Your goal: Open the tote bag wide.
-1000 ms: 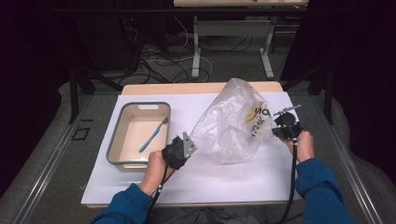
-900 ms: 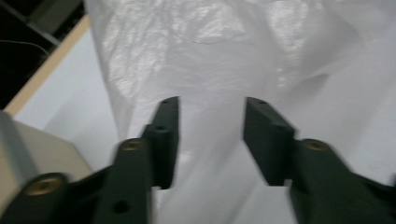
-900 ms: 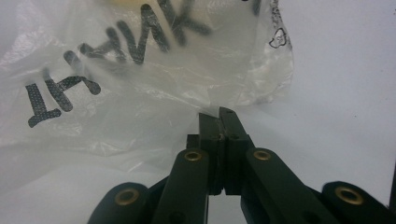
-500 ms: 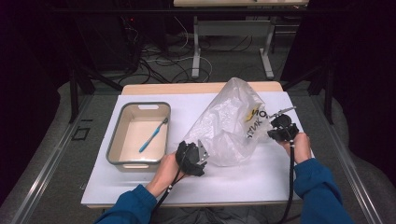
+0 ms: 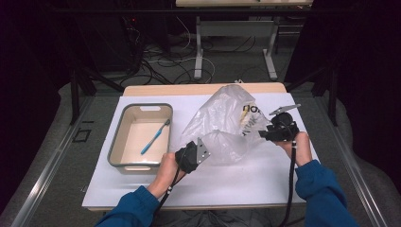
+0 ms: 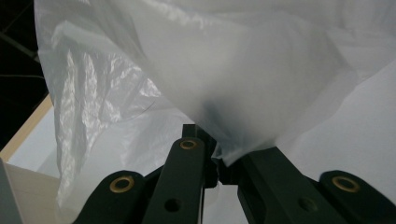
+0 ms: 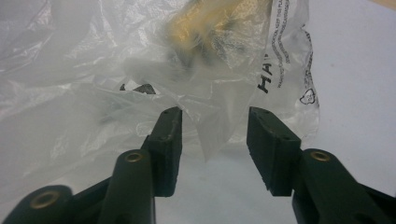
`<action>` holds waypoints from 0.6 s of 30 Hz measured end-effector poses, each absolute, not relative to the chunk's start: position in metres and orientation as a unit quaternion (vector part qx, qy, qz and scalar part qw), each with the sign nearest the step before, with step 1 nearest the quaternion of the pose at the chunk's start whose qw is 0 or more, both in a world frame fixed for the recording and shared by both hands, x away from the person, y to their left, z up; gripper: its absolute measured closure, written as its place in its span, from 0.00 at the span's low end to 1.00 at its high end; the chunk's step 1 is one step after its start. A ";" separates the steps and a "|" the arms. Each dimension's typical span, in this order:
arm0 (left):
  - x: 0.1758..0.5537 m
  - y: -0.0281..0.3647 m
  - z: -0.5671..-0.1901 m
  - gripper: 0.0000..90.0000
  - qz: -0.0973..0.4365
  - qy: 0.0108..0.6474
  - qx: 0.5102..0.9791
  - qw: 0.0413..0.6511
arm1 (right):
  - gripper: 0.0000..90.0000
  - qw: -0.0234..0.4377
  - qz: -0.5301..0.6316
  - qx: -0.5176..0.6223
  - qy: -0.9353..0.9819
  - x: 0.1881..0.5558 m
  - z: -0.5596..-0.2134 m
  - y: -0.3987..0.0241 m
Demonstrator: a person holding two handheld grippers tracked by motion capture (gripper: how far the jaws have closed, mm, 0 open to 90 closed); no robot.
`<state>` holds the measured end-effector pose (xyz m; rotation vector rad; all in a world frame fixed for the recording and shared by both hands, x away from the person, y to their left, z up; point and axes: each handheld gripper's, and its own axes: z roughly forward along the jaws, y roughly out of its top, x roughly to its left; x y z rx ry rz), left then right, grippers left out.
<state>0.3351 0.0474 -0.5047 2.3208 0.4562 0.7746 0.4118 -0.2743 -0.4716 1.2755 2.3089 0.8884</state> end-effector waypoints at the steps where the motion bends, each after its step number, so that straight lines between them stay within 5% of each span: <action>1: 0.334 0.048 -0.503 1.00 0.296 0.172 0.883 0.322 | 0.58 0.176 0.319 0.447 0.817 0.411 -0.471 -0.273; 9: 0.324 0.049 -0.484 1.00 0.301 0.148 0.879 0.339 | 0.30 0.145 0.363 0.436 0.810 0.403 -0.445 -0.268; 18: 0.338 0.056 -0.435 1.00 0.226 0.153 0.898 0.345 | 0.29 0.103 0.341 0.423 0.833 0.418 -0.443 -0.237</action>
